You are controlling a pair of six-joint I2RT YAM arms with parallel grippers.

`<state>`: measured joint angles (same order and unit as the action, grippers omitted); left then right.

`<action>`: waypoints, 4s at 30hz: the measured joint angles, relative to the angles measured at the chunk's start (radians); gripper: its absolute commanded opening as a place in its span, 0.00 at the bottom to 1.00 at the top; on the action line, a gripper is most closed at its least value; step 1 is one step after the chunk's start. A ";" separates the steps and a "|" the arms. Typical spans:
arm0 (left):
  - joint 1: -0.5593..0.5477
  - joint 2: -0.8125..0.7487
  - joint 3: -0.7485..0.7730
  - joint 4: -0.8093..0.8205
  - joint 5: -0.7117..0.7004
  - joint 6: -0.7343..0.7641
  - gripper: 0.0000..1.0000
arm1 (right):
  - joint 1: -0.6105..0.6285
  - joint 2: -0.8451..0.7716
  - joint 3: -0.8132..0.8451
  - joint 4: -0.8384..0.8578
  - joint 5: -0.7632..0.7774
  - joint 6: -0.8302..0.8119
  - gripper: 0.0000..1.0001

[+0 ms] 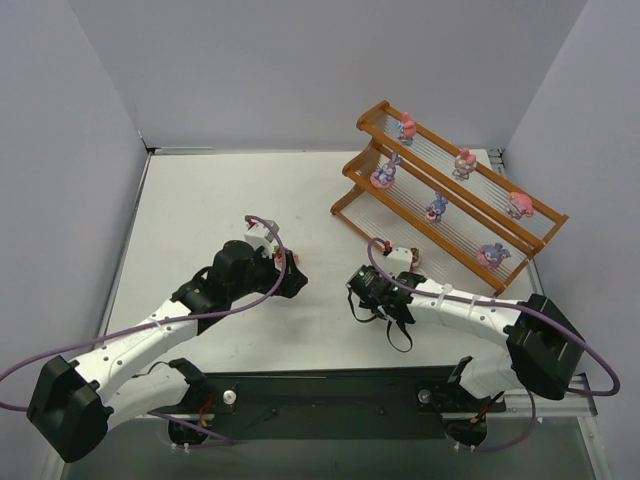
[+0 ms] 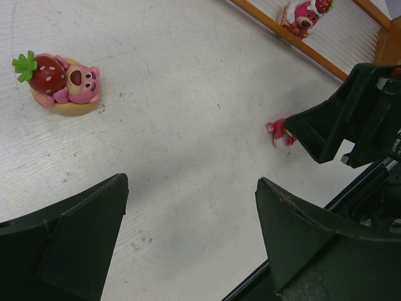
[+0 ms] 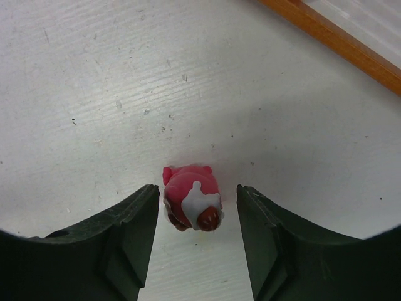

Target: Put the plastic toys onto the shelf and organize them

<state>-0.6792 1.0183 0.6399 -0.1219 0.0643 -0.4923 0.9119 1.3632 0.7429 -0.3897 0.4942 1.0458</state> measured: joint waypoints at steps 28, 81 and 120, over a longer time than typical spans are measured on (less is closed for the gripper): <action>0.000 -0.018 -0.006 -0.002 -0.011 0.003 0.93 | -0.217 -0.315 -0.064 -0.018 0.075 -0.243 0.00; 0.002 -0.096 -0.059 0.008 -0.023 0.002 0.93 | -0.644 -0.437 -0.350 0.350 0.002 -0.726 0.00; 0.029 -0.175 -0.068 0.013 -0.049 0.003 0.93 | -0.658 -0.454 -0.404 0.402 0.061 -0.679 0.27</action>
<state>-0.6506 0.8433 0.5724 -0.1089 0.0151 -0.4896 0.2539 0.9092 0.3393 0.0120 0.5552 0.3672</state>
